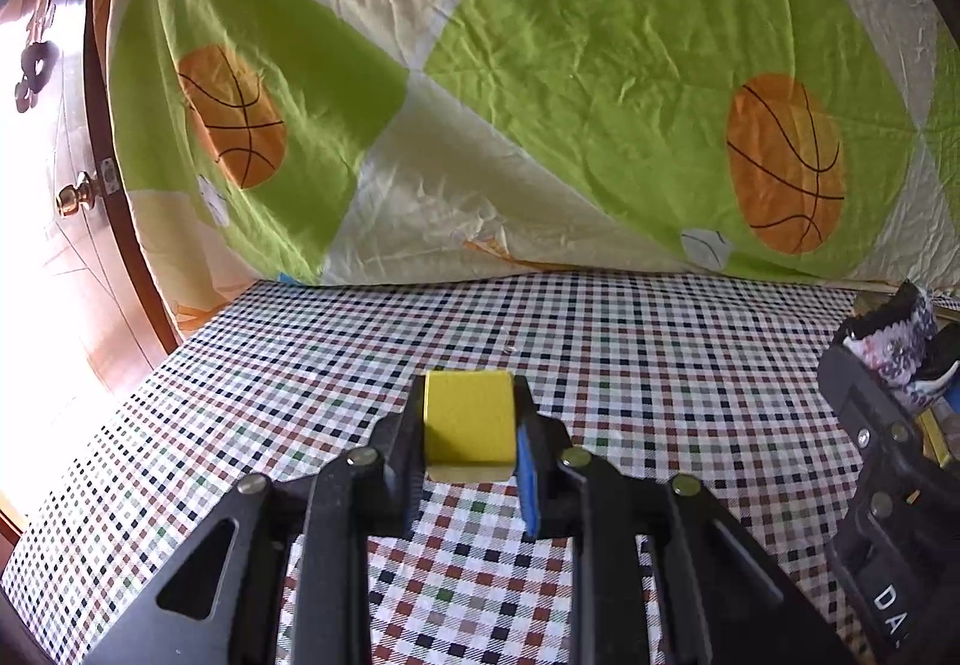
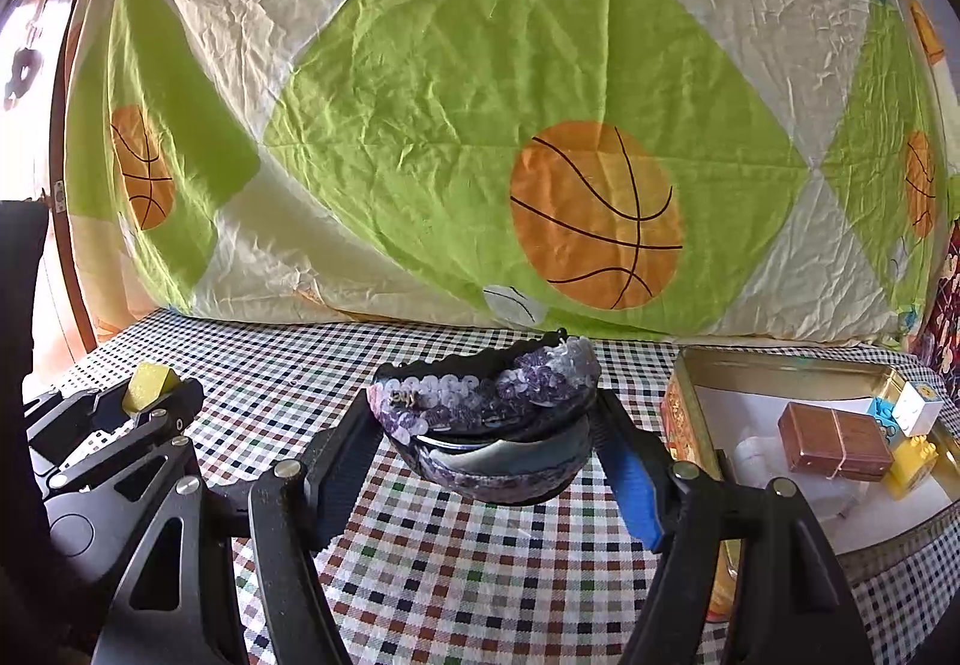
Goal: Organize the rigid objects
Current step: 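Carry the yellow cube with the left tool while the right tool carries the shoe over the tray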
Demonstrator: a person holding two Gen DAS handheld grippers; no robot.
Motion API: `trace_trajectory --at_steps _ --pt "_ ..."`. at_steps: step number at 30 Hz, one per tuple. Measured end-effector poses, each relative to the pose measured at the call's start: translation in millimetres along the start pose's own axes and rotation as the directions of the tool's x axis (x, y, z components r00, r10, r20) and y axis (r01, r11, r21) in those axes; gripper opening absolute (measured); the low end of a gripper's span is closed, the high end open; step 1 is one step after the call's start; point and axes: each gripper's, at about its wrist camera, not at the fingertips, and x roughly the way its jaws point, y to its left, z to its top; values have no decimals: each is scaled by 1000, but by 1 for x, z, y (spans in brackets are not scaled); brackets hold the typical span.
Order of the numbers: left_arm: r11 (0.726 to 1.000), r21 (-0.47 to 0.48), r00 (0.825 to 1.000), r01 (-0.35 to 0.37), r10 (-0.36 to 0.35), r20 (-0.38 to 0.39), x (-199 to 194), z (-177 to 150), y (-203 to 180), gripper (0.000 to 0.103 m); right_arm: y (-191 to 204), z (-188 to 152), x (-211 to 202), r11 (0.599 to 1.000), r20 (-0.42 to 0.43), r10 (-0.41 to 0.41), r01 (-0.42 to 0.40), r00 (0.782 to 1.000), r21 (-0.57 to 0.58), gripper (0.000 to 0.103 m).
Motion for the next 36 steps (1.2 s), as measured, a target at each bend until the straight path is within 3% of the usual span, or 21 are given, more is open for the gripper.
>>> trace_trajectory --at_steps 36 --pt "1000 -27 1000 13 -13 -3 -29 -10 -14 23 -31 -14 -37 999 15 -24 24 1000 -29 72"
